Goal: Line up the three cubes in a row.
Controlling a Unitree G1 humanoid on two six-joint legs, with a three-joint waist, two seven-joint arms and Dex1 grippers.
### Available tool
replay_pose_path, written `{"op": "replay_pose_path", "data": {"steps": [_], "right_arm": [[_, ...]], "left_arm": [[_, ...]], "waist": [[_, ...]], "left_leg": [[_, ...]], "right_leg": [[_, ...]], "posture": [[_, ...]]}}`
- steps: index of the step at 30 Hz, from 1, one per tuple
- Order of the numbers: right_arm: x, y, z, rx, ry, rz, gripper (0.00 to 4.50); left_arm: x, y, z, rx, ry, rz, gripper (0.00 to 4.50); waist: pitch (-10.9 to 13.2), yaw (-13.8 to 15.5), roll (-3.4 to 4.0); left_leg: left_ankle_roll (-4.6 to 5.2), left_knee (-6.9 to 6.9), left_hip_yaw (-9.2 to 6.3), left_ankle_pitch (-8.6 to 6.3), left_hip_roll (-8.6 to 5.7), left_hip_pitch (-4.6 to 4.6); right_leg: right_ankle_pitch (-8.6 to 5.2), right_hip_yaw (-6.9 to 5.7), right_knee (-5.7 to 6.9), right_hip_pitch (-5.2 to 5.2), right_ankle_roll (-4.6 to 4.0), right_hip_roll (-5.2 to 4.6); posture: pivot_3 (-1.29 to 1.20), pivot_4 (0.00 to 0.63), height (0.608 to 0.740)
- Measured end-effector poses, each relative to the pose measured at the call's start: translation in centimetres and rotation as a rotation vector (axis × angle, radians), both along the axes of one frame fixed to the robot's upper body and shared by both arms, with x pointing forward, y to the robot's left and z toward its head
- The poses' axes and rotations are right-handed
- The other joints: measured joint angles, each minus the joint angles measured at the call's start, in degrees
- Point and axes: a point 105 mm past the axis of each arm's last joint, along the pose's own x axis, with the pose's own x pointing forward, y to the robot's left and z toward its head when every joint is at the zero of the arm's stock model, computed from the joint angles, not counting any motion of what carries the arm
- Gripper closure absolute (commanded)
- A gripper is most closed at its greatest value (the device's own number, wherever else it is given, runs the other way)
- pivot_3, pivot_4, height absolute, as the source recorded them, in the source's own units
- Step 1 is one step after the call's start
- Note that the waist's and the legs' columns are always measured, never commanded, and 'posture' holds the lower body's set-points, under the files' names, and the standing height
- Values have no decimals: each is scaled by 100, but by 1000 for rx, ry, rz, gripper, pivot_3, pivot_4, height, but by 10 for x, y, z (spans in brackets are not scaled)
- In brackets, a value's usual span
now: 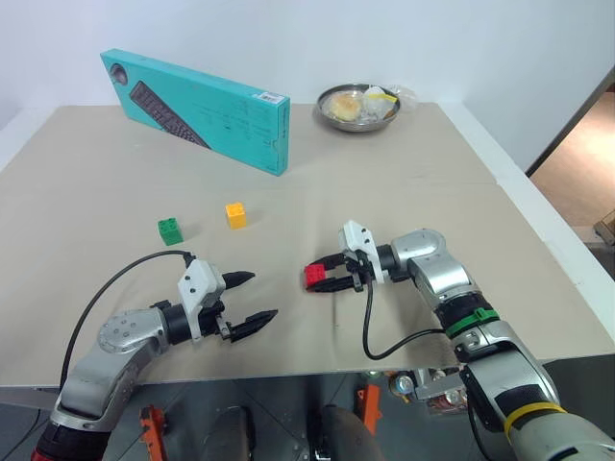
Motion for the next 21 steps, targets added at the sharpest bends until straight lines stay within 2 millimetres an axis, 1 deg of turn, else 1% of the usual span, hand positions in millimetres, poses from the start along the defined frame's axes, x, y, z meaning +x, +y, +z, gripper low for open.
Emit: {"op": "replay_pose_path", "data": {"steps": [7,8,14,15,17,21], "right_arm": [[4,-1,-3,-2,11,-18,3230],[5,-2,-3,-1,6,-24,2194],[6,-3,-3,-9,3,-24,144],[5,-3,-3,-11,14,-24,39],[4,-3,1,-11,20,-17,39],[1,-2,18,17,1,-15,39]], "left_arm": [[1,0,0,2,-3,3,0],[1,0,1,3,-4,2,0],[1,0,1,3,-4,2,0],[1,0,1,4,-4,2,0],[1,1,0,8,-4,2,0],[2,3,1,12,-8,18,0]], "waist": [[0,0,0],[0,0,0],[0,0,0],[0,0,0],[0,0,1],[0,3,0]], "left_leg": [[0,0,1,0,0,0],[0,1,1,0,0,1],[0,0,1,0,0,0],[0,0,1,0,0,0],[0,0,0,0,1,0],[0,0,1,0,1,1]], "right_leg": [[1,1,1,0,0,0],[1,1,1,0,0,0],[1,1,1,0,0,0],[1,1,2,0,0,0],[1,1,2,0,0,0],[1,1,3,0,0,-2]], "posture": [[0,150,740],[0,150,740],[0,150,740],[0,150,740],[0,150,740],[0,150,740]]}}
